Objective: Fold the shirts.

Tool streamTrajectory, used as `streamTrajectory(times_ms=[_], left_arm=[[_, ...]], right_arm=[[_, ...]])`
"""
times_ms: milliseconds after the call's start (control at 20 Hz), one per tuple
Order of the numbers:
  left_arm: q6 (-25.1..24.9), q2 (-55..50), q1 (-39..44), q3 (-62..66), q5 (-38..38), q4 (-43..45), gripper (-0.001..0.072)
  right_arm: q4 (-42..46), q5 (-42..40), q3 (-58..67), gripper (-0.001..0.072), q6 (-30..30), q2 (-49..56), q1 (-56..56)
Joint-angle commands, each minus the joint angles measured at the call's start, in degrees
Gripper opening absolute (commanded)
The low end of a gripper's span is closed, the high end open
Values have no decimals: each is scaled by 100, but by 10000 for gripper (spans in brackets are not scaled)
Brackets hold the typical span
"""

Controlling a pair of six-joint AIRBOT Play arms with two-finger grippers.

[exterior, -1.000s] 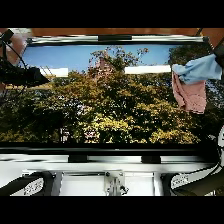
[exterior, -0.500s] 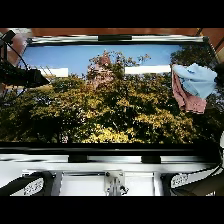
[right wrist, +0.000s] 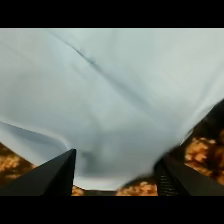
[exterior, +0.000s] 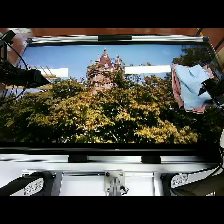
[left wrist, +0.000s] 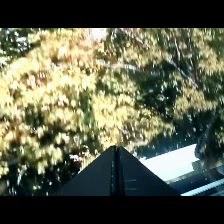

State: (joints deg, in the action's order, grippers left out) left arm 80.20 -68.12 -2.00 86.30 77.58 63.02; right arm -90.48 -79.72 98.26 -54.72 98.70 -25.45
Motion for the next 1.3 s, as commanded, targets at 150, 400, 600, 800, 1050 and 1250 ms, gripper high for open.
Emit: streamTrajectory(times_ms=[150,400,600,800,1050,1250], left_arm=[[-50,-22,0,0,-63,4,30],[-90,-424,407,140,-461,1261,27],[623,-1287,1209,542,479,2973,92],[1047,-1692,1397,542,1185,2970,696],[1099,-1685,1394,520,1213,2929,696],[1097,-1685,1419,494,914,2520,696]], right_arm=[[1204,319,334,591,-164,-695,-92],[424,3158,1200,591,-1596,-1451,575],[310,796,1128,591,-2396,-1300,2131],[-98,-1287,1088,591,-2673,-647,2754],[-144,-1497,1088,591,-2673,-542,2951],[-136,-1482,1088,591,-2673,-542,2951]])
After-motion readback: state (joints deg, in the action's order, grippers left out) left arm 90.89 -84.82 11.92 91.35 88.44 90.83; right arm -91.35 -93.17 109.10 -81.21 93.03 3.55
